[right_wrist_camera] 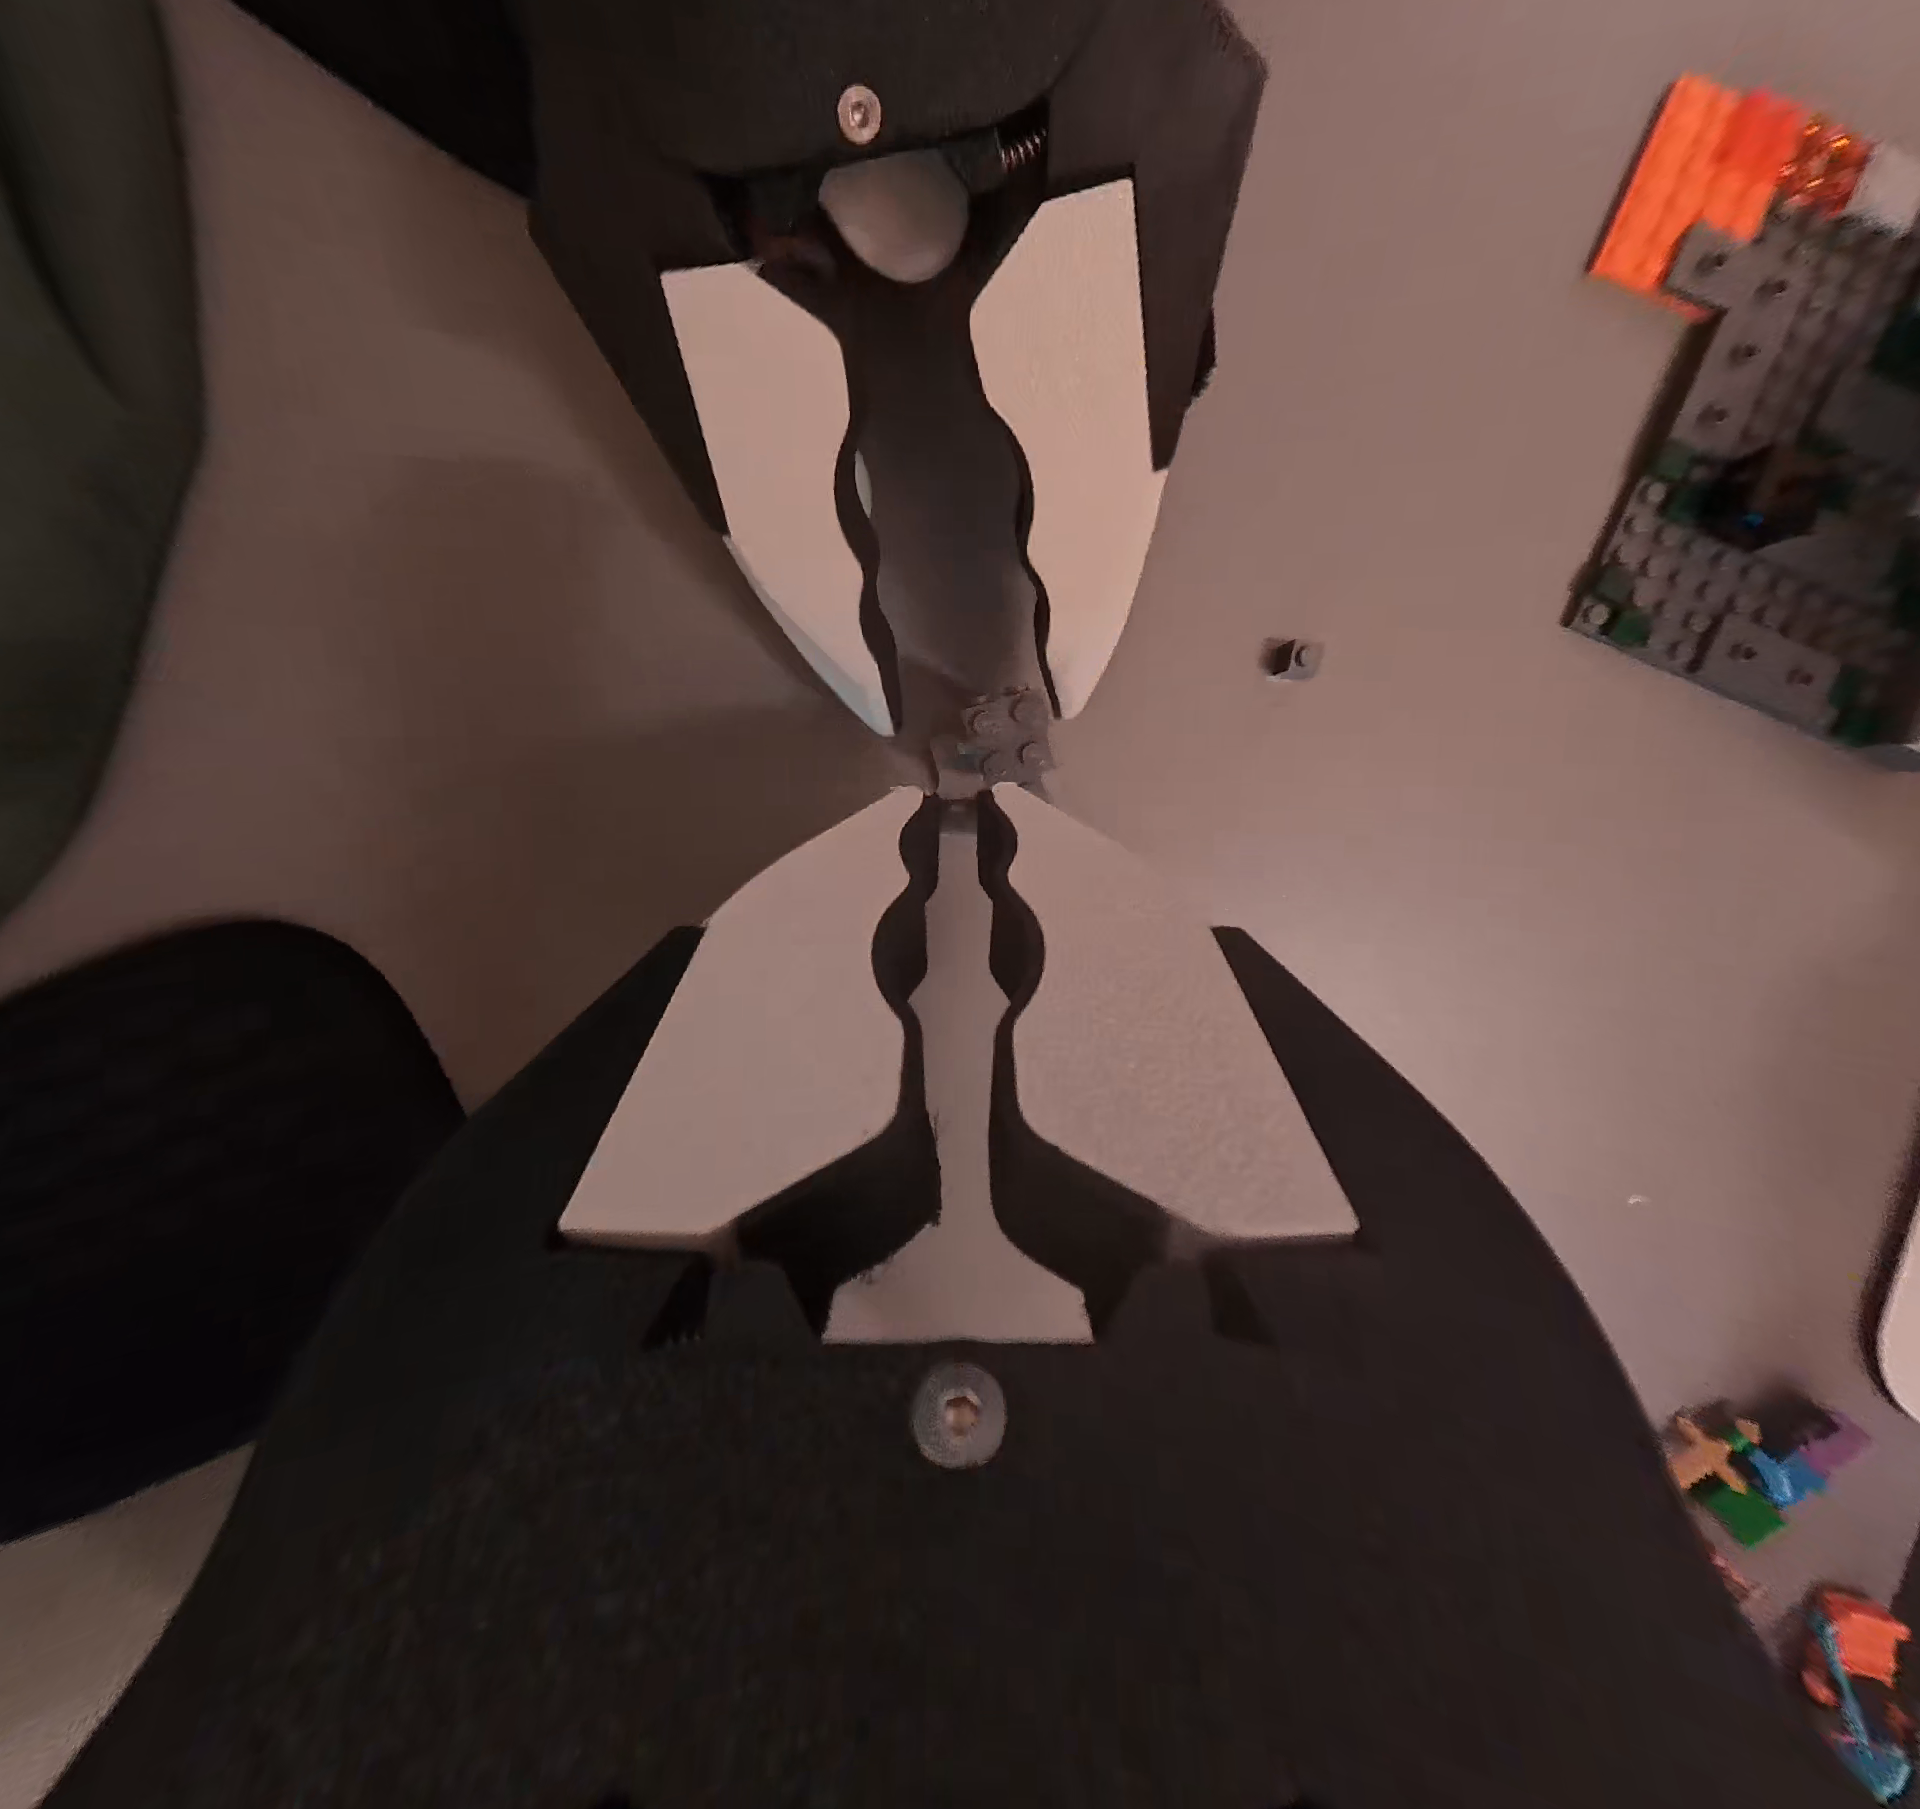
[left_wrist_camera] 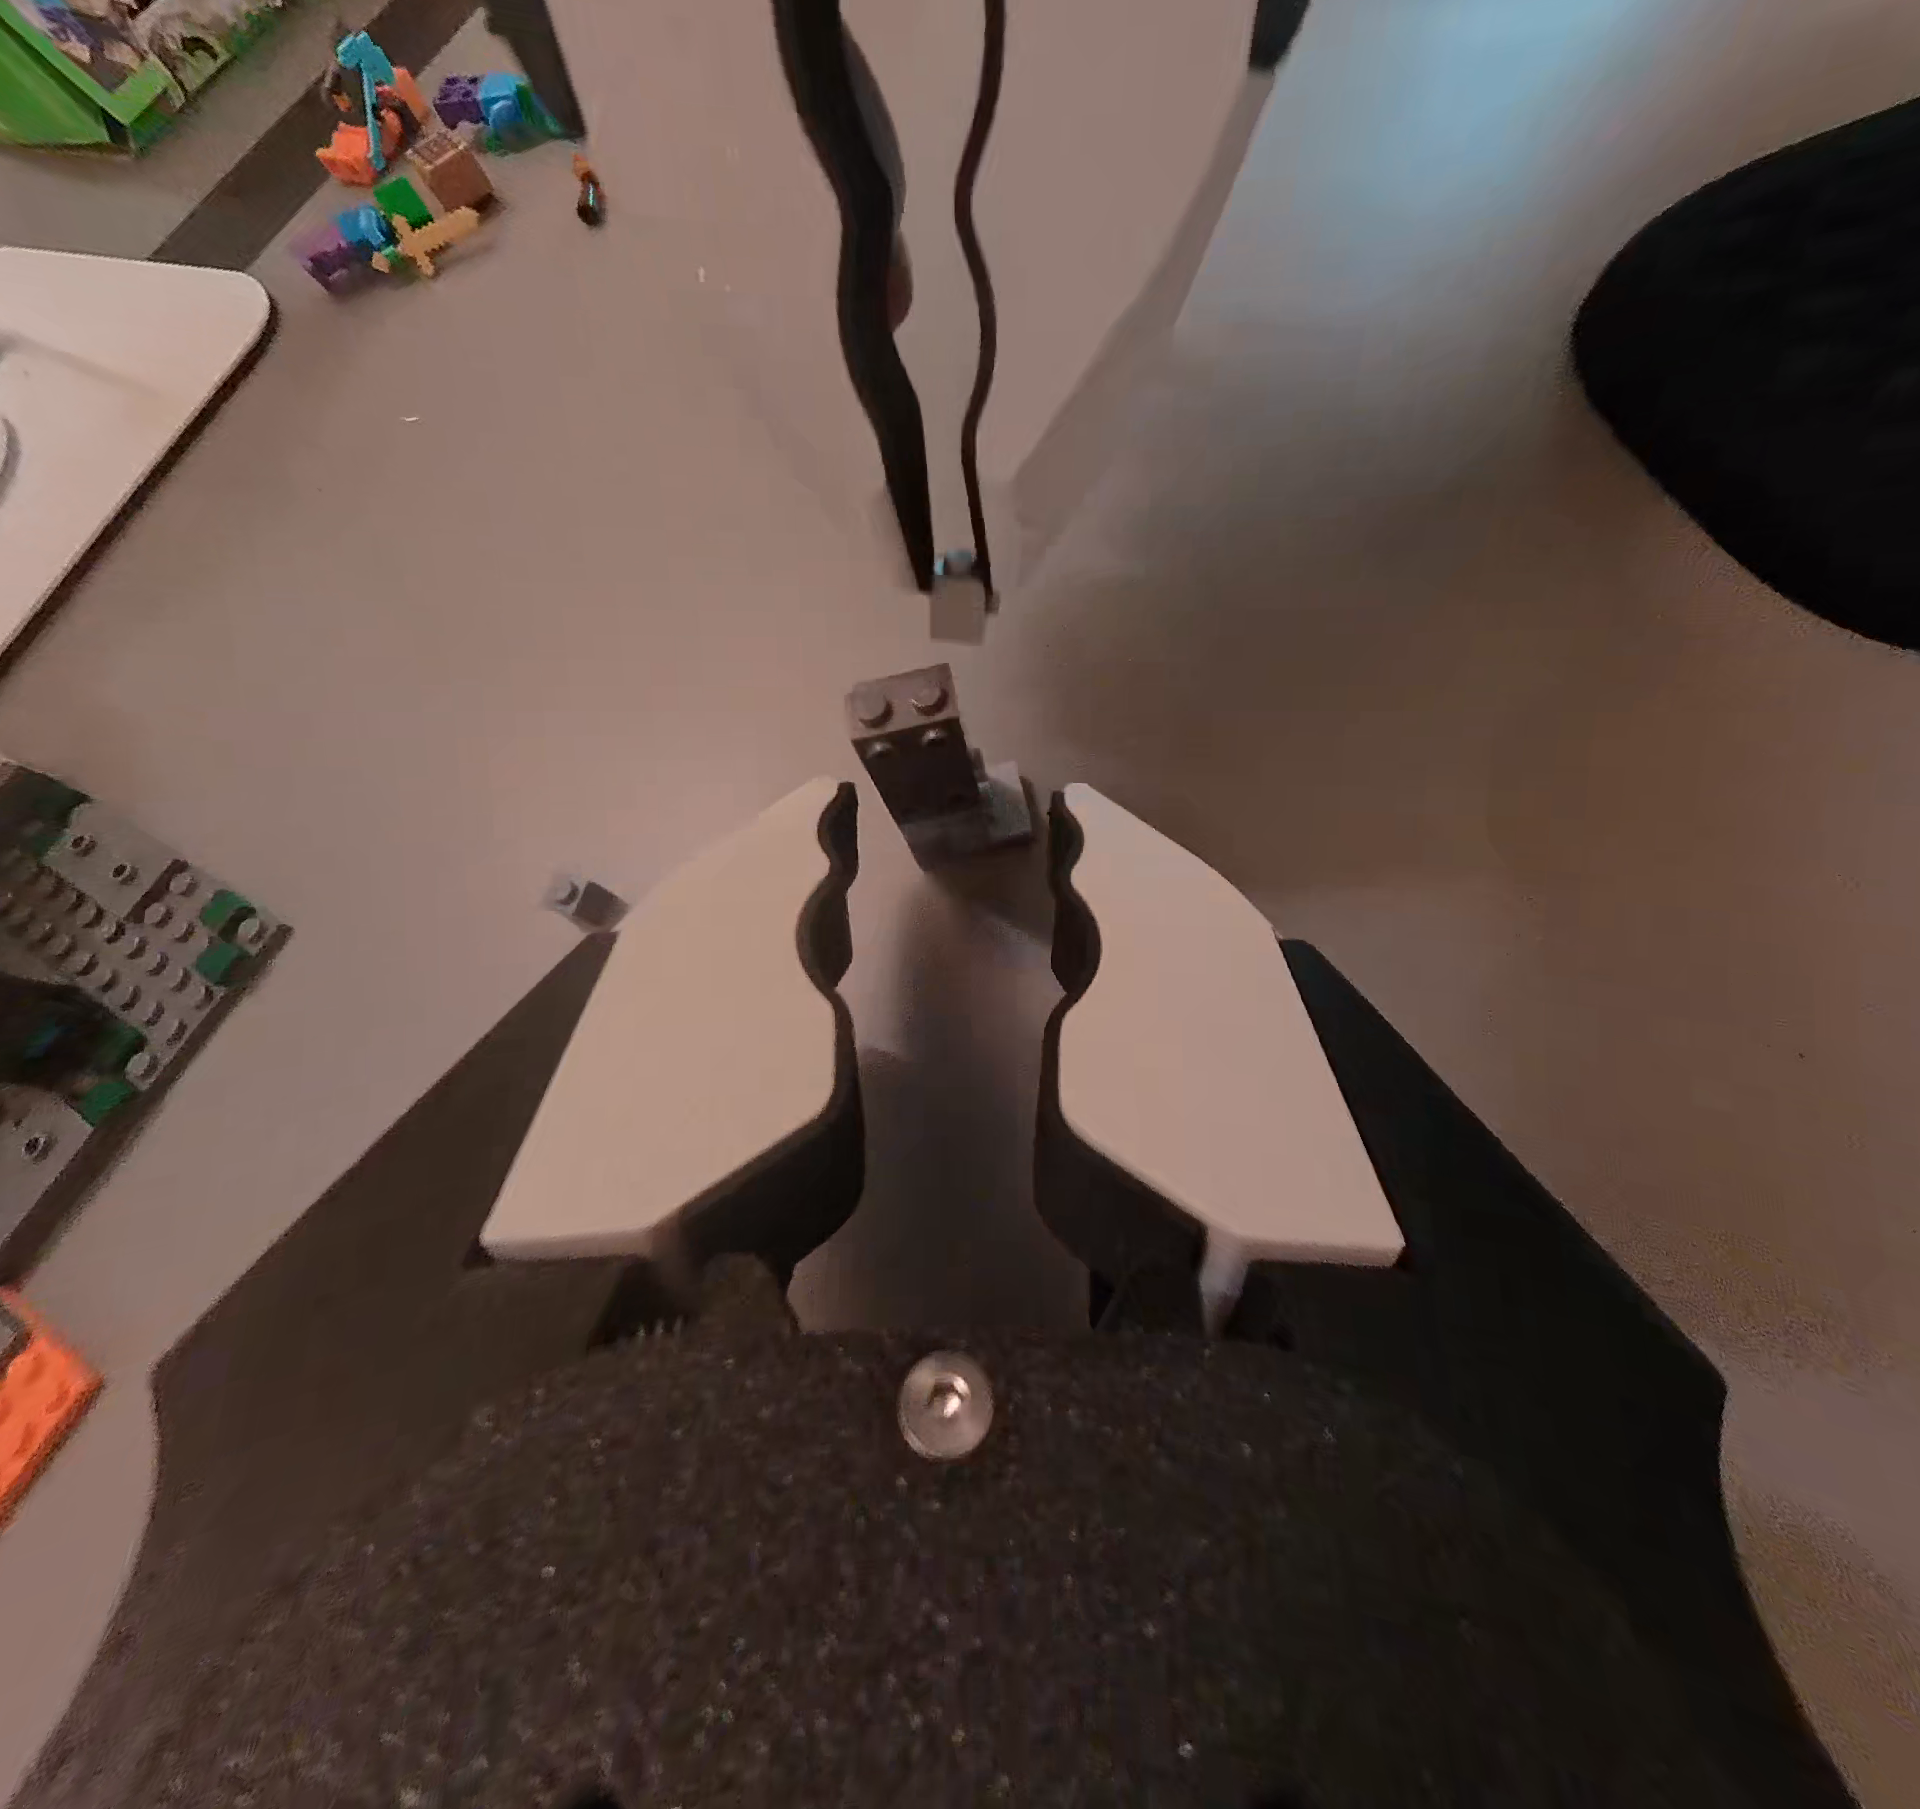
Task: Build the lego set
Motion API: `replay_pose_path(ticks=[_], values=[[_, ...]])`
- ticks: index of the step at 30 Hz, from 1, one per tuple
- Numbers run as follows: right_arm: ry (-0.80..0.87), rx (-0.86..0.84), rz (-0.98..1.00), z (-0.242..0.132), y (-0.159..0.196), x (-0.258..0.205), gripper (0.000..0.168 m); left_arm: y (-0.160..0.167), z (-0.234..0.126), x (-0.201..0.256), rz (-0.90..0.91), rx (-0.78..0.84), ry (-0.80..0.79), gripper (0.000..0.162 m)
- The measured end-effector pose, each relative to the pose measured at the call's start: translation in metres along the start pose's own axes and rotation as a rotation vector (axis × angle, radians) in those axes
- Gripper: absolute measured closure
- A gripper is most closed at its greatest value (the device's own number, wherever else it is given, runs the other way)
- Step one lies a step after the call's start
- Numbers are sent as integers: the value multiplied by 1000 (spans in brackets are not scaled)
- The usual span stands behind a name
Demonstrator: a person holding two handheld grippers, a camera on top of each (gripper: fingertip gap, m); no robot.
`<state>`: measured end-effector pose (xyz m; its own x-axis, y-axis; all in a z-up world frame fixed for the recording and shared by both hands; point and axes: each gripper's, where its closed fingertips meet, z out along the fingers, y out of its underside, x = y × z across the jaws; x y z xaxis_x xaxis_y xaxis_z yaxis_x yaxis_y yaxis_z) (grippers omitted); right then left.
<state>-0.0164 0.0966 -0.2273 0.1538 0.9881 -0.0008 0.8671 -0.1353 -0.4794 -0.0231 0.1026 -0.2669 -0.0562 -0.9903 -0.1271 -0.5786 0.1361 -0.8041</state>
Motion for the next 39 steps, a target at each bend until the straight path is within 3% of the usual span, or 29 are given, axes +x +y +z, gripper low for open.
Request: replay_pose_path(ticks=[12, 24, 39], values=[[-64, -84, -17, 10, -1, 9, 162, -3, 7, -8, -23, 9, 23, 144], [-96, -150, -33, 10, -2, 1, 162, -5, 8, 3, -72, -21, 149, 145], [-83, -94, -38, 11, -1, -2, 162, -7, 9, 6, -93, -10, 142, 146]])
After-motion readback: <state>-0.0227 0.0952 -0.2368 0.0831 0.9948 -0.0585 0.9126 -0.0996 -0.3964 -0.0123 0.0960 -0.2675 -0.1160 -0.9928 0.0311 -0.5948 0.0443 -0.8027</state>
